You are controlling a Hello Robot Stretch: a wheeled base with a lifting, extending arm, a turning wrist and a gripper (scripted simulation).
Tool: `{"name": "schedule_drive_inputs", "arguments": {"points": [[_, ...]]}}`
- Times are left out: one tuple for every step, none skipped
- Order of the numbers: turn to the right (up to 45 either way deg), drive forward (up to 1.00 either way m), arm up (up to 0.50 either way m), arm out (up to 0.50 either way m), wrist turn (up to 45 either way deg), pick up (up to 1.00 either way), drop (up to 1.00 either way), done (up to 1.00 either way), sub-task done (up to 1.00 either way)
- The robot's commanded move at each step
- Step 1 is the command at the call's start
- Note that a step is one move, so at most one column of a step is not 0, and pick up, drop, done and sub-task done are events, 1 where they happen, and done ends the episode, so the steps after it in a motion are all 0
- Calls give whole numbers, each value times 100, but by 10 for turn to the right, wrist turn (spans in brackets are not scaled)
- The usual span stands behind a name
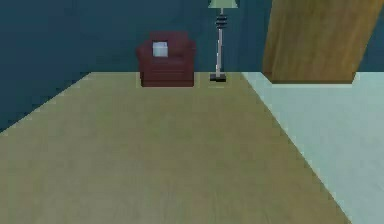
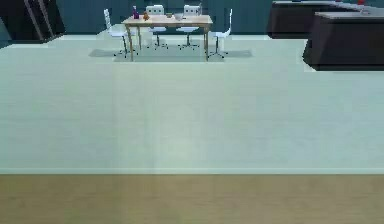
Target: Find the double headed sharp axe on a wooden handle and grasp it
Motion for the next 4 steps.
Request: {"name": "schedule_drive_inputs", "arguments": {"points": [[-450,0,0,0,0,0,0,0,0],[-450,0,0,0,0,0,0,0,0],[-360,0,0,0,0,0,0,0,0],[0,100,0,0,0,0,0,0,0]]}}
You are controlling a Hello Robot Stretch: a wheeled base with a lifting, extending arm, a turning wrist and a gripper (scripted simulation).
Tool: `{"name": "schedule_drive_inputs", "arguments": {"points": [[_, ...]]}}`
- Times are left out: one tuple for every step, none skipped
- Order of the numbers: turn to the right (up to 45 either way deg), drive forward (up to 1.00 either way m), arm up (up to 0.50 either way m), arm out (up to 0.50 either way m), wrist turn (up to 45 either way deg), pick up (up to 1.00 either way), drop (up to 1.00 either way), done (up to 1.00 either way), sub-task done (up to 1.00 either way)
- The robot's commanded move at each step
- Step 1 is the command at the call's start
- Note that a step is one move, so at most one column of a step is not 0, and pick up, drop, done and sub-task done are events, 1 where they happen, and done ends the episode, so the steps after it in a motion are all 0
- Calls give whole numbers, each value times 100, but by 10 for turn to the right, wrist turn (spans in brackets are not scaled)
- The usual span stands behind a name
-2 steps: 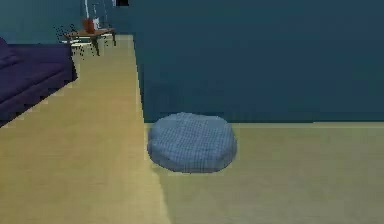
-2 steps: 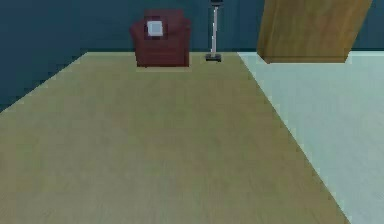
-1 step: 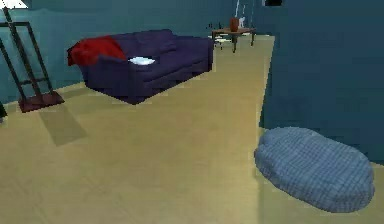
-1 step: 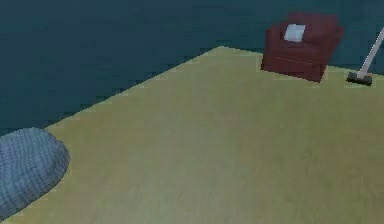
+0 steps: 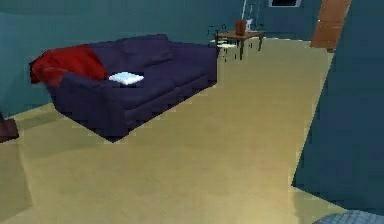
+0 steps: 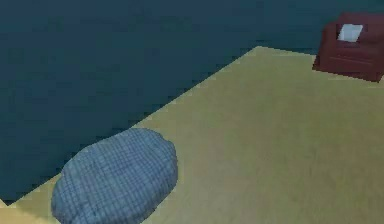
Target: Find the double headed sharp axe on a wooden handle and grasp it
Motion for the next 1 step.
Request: {"name": "schedule_drive_inputs", "arguments": {"points": [[-30,0,0,0,0,0,0,0,0]]}}
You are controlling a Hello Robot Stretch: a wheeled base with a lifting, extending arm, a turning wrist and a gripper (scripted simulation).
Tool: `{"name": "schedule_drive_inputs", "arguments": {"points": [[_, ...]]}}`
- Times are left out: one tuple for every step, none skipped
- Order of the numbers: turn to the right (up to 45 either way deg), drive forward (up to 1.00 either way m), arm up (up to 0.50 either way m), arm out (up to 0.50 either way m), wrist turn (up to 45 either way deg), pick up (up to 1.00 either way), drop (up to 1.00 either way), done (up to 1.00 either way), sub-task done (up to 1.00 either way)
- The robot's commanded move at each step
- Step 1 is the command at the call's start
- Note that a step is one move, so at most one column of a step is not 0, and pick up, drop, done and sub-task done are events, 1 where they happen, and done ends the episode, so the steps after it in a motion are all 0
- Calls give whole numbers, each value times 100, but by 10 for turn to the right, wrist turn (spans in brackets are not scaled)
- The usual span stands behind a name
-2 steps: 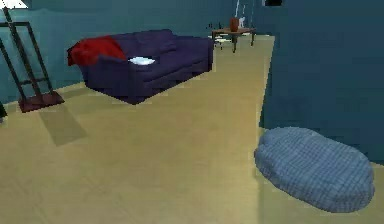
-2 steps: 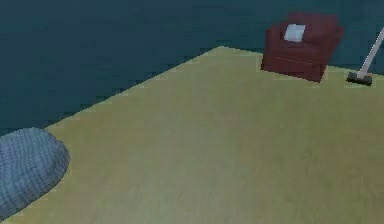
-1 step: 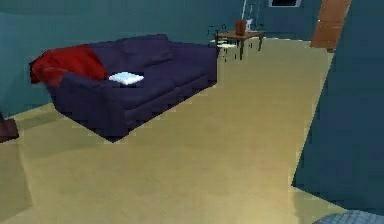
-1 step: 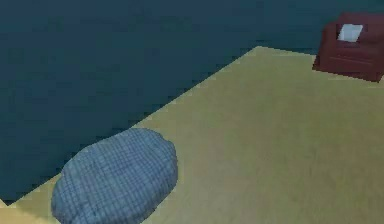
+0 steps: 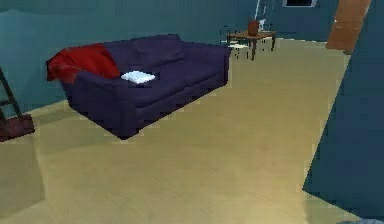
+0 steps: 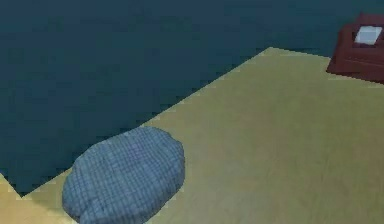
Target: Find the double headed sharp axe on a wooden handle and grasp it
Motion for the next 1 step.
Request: {"name": "schedule_drive_inputs", "arguments": {"points": [[0,70,0,0,0,0,0,0,0]]}}
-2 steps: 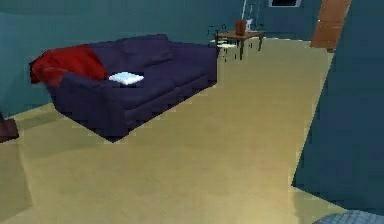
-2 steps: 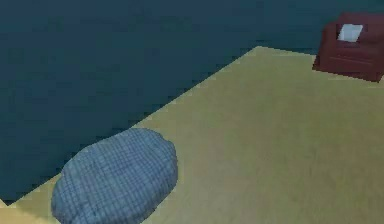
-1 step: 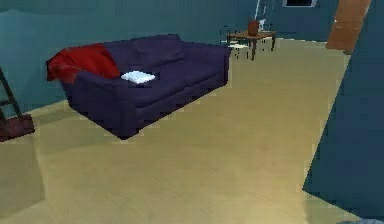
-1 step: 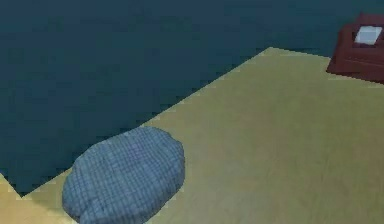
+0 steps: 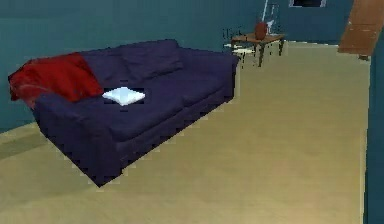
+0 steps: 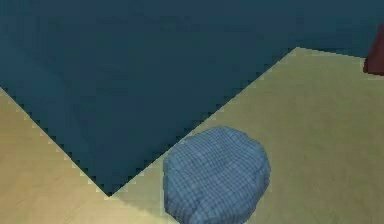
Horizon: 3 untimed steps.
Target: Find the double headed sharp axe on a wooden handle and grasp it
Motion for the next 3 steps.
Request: {"name": "schedule_drive_inputs", "arguments": {"points": [[240,0,0,0,0,0,0,0,0],[0,85,0,0,0,0,0,0,0],[60,0,0,0,0,0,0,0,0]]}}
